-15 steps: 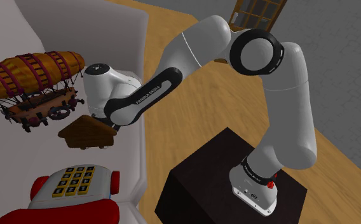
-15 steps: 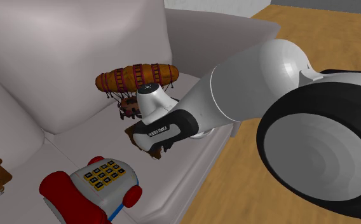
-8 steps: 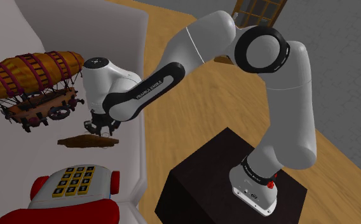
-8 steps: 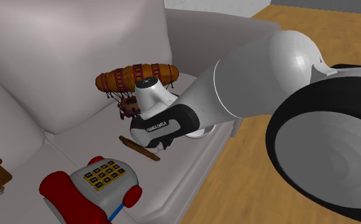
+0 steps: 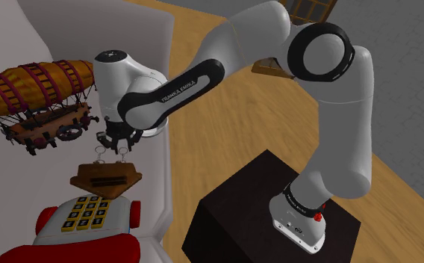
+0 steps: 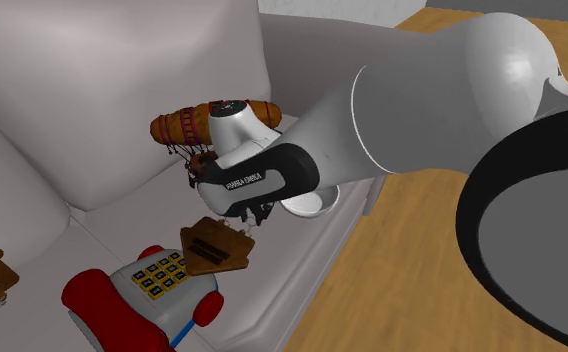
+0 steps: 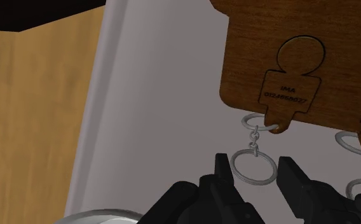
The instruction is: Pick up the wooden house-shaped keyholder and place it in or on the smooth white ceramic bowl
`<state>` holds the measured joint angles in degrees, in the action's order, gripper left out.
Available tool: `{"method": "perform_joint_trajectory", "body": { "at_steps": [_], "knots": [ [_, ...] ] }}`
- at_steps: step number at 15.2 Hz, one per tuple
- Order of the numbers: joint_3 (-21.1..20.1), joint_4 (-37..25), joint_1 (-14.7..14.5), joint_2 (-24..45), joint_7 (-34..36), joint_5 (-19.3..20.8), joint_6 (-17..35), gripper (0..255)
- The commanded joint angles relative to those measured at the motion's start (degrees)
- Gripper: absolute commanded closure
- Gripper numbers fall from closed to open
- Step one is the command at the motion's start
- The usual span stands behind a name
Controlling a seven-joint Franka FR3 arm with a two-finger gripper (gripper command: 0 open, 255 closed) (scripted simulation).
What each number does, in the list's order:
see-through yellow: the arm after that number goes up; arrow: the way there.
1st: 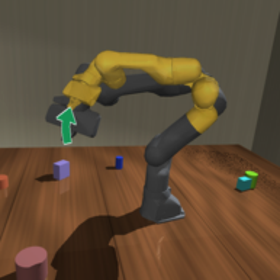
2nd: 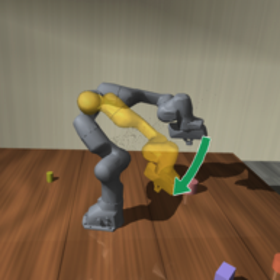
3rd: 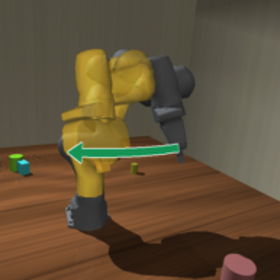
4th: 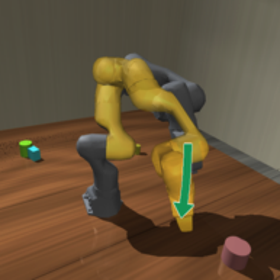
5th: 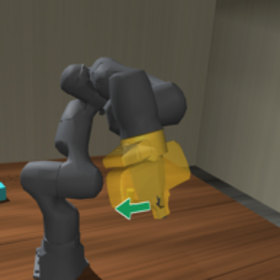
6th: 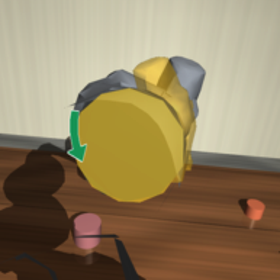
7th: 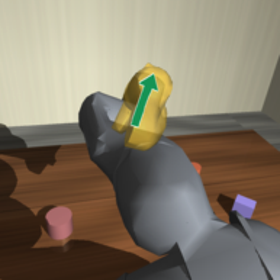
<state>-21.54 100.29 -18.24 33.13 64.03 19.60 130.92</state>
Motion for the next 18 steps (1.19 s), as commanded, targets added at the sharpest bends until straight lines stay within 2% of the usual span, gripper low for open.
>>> {"method": "perform_joint_trajectory", "body": {
  "at_steps": [1, 15, 18],
  "knots": [
    [-0.3, 0.1, 0.2, -1.0, -0.3, -0.5, -0.8, 255],
    [-2.2, -2.3, 1.4, -6.6, -2.5, -3.5, -8.4, 255],
    [-1.3, -0.7, 4.1, -6.4, -5.7, -3.6, -6.4, 255]
  ]
}}
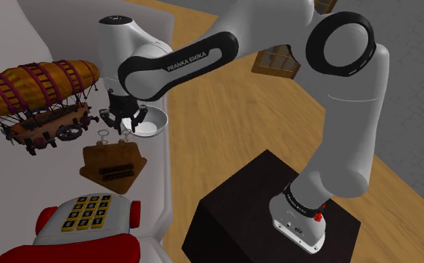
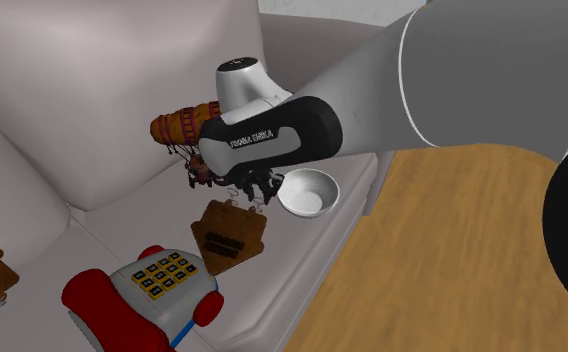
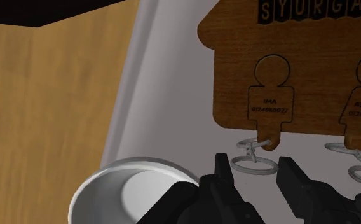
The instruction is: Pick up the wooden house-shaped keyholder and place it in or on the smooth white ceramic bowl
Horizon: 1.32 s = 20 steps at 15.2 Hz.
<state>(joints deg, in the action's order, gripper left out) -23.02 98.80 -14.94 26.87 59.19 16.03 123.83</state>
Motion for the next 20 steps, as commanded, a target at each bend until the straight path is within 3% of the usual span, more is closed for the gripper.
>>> {"method": "perform_joint_trajectory", "body": {
  "at_steps": [1, 9, 16, 20],
  "knots": [
    [0.5, 1.2, 1.6, 0.0, -1.9, -0.1, 1.4, 255],
    [3.2, 1.7, 8.2, 2.8, -10.3, 0.2, 5.4, 255],
    [5.4, -1.7, 13.3, 7.6, -17.6, 0.5, 7.4, 255],
    [5.3, -2.4, 14.0, 7.2, -18.6, 0.2, 6.3, 255]
  ]
}}
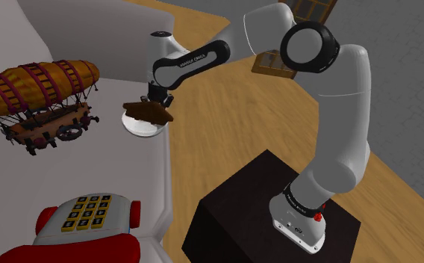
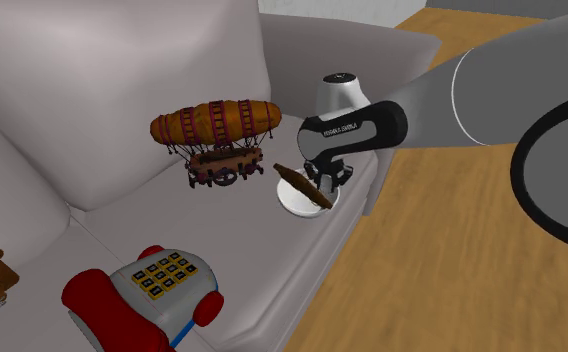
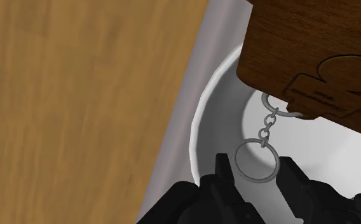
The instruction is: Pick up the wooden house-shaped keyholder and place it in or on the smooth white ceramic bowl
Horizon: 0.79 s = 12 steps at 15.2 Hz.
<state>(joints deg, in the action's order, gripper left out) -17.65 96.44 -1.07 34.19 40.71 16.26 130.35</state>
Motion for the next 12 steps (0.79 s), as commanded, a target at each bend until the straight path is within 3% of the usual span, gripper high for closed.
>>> {"method": "perform_joint_trajectory", "body": {
  "at_steps": [1, 6, 7, 12],
  "knots": [
    [0.0, 0.0, 0.1, -0.2, -0.2, -0.1, -0.2, 255],
    [0.0, -0.1, 0.1, -0.2, -0.2, -0.1, -0.2, 255],
    [0.0, -0.1, 0.1, -0.2, -0.2, -0.1, -0.2, 0],
    [0.0, -0.1, 0.1, -0.2, -0.2, -0.1, -0.2, 0]
  ]
}}
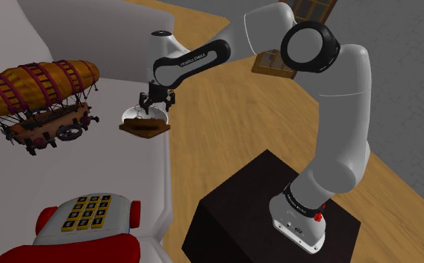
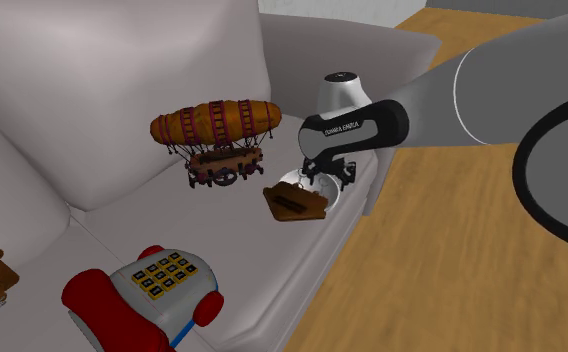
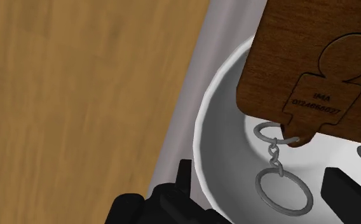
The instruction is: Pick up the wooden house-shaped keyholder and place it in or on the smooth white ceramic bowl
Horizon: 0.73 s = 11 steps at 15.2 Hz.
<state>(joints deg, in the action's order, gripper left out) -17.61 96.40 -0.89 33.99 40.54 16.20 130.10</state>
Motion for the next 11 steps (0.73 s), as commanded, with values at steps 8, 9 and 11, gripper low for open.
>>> {"method": "perform_joint_trajectory", "body": {
  "at_steps": [8, 9, 11],
  "knots": [
    [-1.2, -1.0, 0.5, -4.2, -1.0, -1.7, -5.1, 0],
    [-1.2, -1.0, 0.5, -4.2, -1.0, -1.7, -5.1, 0],
    [-1.2, -1.0, 0.5, -4.2, -1.0, -1.7, -5.1, 0]
  ]
}}
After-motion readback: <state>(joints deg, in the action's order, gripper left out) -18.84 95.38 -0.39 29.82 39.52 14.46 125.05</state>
